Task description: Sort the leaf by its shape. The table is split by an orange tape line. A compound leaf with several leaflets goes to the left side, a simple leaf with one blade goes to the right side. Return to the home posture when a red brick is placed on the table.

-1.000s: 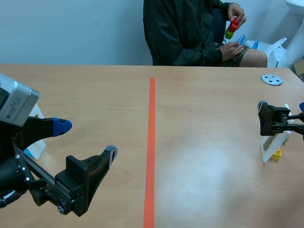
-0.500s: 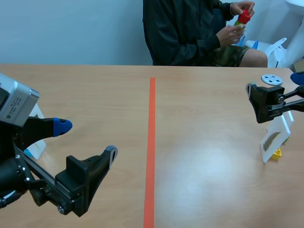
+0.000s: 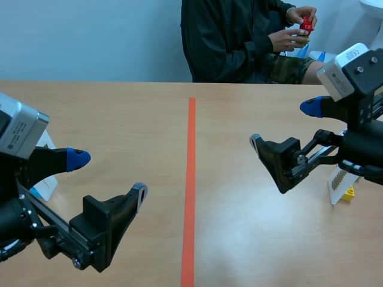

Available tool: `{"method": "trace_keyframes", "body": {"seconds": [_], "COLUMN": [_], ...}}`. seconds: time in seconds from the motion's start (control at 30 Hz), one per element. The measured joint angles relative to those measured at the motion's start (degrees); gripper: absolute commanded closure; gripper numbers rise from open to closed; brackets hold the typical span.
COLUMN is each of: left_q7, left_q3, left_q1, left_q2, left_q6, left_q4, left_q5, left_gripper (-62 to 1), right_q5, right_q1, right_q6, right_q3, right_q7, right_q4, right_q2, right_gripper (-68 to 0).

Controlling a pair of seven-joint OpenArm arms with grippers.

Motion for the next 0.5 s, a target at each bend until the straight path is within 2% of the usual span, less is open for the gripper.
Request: {"method": "trace_keyframes", "body": {"seconds": [0.3, 0.5], "left_q7": [-0.2, -0.2], "left_q3": [0.0, 0.0], "left_q1": [0.0, 0.0], "left_q2": [0.0, 0.0], "left_q6": [0.2, 0.2], "left_q4": [0.0, 0.0], "left_q5": [0.0, 0.0], "left_gripper": [-62.3, -62.3], "right_q5": [0.0, 0.5], "right_q1": [-13.2, -15.8], "right_q6": [-1.9, -1.9], "right_q3": [0.3, 0.3], "right_q7": [0.0, 0.3], "right_q4": [7.7, 7.7], "right_q2": [-0.6, -0.7], "right_gripper": [-67.9, -67.9]}}
